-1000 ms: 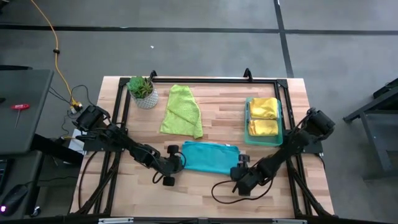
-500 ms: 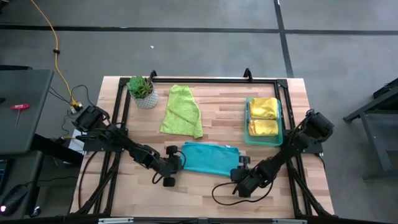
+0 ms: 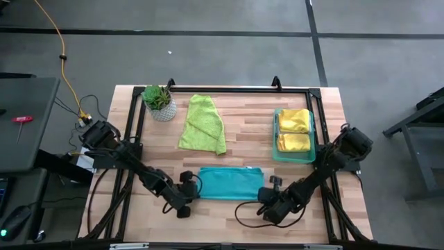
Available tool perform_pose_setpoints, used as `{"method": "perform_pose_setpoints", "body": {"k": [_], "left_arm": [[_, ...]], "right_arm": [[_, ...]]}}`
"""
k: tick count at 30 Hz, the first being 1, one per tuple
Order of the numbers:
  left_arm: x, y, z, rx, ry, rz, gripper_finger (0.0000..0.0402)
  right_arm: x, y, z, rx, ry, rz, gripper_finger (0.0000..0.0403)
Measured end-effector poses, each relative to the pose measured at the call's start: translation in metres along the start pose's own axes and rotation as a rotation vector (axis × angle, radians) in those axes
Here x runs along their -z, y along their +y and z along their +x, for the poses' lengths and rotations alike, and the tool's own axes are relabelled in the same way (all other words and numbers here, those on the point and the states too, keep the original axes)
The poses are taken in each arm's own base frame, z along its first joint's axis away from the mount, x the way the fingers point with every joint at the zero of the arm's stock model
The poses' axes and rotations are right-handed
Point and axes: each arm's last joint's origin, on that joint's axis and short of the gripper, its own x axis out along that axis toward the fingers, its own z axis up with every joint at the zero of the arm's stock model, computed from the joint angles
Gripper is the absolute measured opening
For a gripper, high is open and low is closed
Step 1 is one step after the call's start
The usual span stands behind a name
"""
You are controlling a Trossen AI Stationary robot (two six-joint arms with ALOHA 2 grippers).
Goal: Fold microfiber towels
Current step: Fold the blue microfiber cloth
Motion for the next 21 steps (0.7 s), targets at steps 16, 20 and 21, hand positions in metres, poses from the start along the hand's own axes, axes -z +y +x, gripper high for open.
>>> {"method": "perform_pose_setpoints", "body": {"k": [16, 20, 21], "left_arm": [[-0.022, -0.004, -0.036, 0.057, -0.104, -0.043, 0.0], [-0.025, 0.001, -0.045, -0.02, -0.129, -0.039, 0.0], [-0.024, 0.003, -0.045, -0.05, -0.123, -0.037, 0.0]], "right_arm": [[-0.048, 0.02, -0.039, 0.099, -0.04, -0.075, 0.0], [-0.051, 0.01, -0.036, 0.159, -0.027, -0.03, 0.0], [-0.051, 0.007, -0.035, 0.171, -0.022, -0.015, 0.0]]}}
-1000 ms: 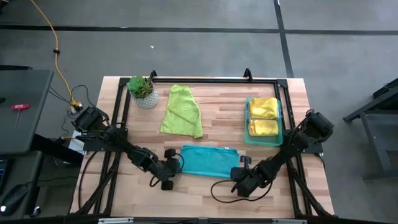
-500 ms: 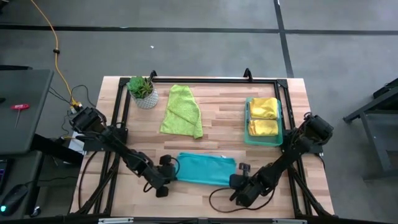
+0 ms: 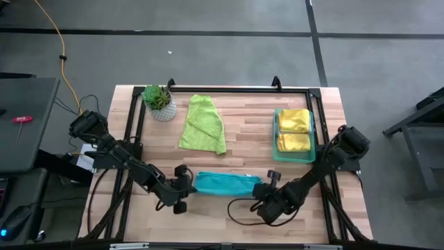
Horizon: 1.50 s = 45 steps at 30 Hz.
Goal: Fold microfiber towels
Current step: Fold the blue microfiber cloth
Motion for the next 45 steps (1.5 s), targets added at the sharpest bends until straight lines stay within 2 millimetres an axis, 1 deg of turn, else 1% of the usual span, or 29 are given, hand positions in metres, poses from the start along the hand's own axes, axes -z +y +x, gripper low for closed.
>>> {"method": "perform_pose_setpoints", "body": {"k": [3, 6, 12, 21, 27, 31, 33, 36, 41, 45], "left_arm": [[0.005, 0.009, 0.002, -0.085, 0.046, 0.007, 0.0], [0.009, 0.016, 0.009, -0.137, 0.086, 0.003, 0.0], [0.012, 0.027, 0.017, -0.236, 0.069, -0.019, 0.0], [0.015, 0.036, 0.028, -0.289, 0.092, -0.028, 0.0], [0.018, 0.038, 0.033, -0.306, 0.103, -0.024, 0.0], [0.017, 0.038, 0.033, -0.334, 0.077, -0.02, 0.0], [0.016, 0.039, 0.033, -0.346, 0.067, -0.019, 0.0001], [0.016, 0.039, 0.033, -0.353, 0.061, -0.018, 0.001], [0.016, 0.039, 0.033, -0.367, 0.05, -0.013, 0.0042], [0.009, 0.038, 0.032, -0.378, 0.027, 0.019, 0.0072]], "right_arm": [[0.001, -0.006, 0.006, 0.028, 0.013, 0.025, 0.0], [0.001, -0.013, 0.012, 0.054, 0.016, 0.074, 0.0], [0.001, -0.021, 0.02, 0.078, 0.024, 0.159, 0.0], [0.0, -0.021, 0.021, 0.071, 0.021, 0.171, 0.0], [0.0, -0.021, 0.021, 0.069, 0.018, 0.187, 0.0], [-0.003, -0.024, 0.023, 0.075, 0.02, 0.197, 0.0003], [-0.004, -0.025, 0.024, 0.078, 0.019, 0.209, 0.0013], [-0.005, -0.027, 0.025, 0.093, 0.013, 0.229, 0.0044], [-0.006, -0.029, 0.024, 0.141, -0.043, 0.221, 0.0109], [-0.007, -0.03, 0.024, 0.154, -0.057, 0.211, 0.0146]]}}
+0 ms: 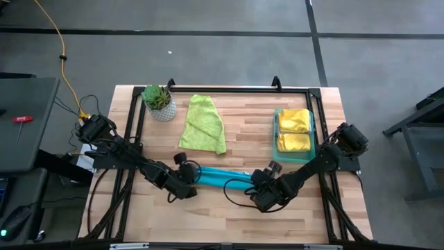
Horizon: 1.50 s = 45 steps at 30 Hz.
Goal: Fold microfiber towels
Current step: Fold the blue microfiber cloth
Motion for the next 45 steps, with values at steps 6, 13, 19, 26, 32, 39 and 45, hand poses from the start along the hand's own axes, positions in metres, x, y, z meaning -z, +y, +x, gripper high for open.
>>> {"method": "perform_pose_setpoints", "body": {"k": [6, 13, 19, 26, 32, 39, 45], "left_arm": [[-0.018, 0.001, 0.002, -0.047, -0.04, 0.057, 0.0109], [-0.037, 0.009, -0.003, -0.054, 0.019, 0.105, 0.0131], [-0.03, 0.011, -0.016, 0.169, 0.089, 0.104, 0.0133], [-0.016, 0.015, -0.032, 0.278, 0.019, 0.042, 0.0133], [-0.023, 0.023, -0.043, 0.263, -0.035, 0.012, 0.0133], [-0.017, 0.031, -0.035, 0.219, 0.068, -0.014, 0.0133], [-0.004, 0.034, -0.022, 0.161, 0.196, -0.026, 0.0133]], "right_arm": [[0.001, -0.002, 0.0, 0.022, 0.012, -0.017, 0.0166], [0.013, -0.004, -0.007, 0.053, 0.053, -0.117, 0.0167], [0.046, -0.01, -0.027, 0.113, 0.119, -0.013, 0.0167], [0.088, -0.027, -0.056, -0.08, 0.058, 0.383, 0.0169], [0.091, -0.025, -0.039, -0.39, -0.023, 0.666, 0.0191], [0.079, -0.038, 0.001, -0.38, 0.018, 0.805, 0.0231], [0.066, -0.04, 0.009, -0.394, 0.011, 0.827, 0.0249]]}}
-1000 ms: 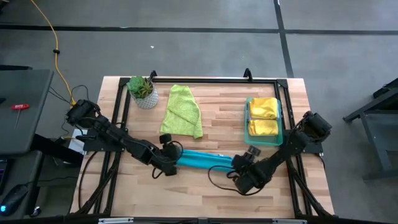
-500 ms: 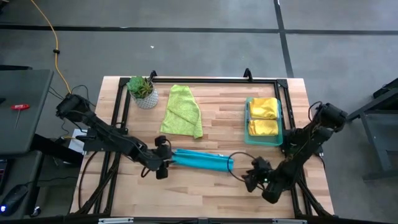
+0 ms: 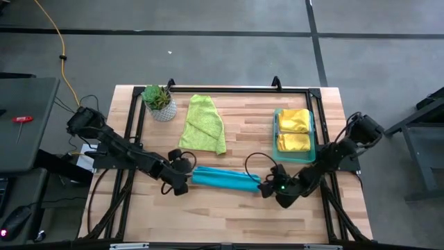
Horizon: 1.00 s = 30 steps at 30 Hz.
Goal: Fold microfiber towels
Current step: Fold the blue microfiber cloth
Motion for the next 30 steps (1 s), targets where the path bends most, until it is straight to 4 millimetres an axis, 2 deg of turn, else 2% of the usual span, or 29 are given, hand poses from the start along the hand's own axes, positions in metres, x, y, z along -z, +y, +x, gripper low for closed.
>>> {"method": "perform_pose_setpoints", "body": {"k": [6, 14, 19, 30], "left_arm": [[0.009, -0.003, 0.02, -0.03, 0.071, 0.014, 0.0113], [0.009, -0.009, 0.033, -0.045, 0.03, 0.024, 0.0009], [0.006, -0.011, 0.034, -0.017, 0.012, 0.045, 0.0007], [0.008, -0.015, 0.033, 0.01, 0.028, -0.016, 0.0001]], "right_arm": [[-0.004, 0.006, 0.005, -0.029, 0.034, 0.048, 0.025], [-0.002, 0.004, 0.013, -0.024, 0.033, 0.092, 0.025], [0.003, 0.006, 0.022, -0.061, 0.017, 0.138, 0.025], [0.004, 0.009, 0.022, -0.098, 0.003, 0.144, 0.025]]}}
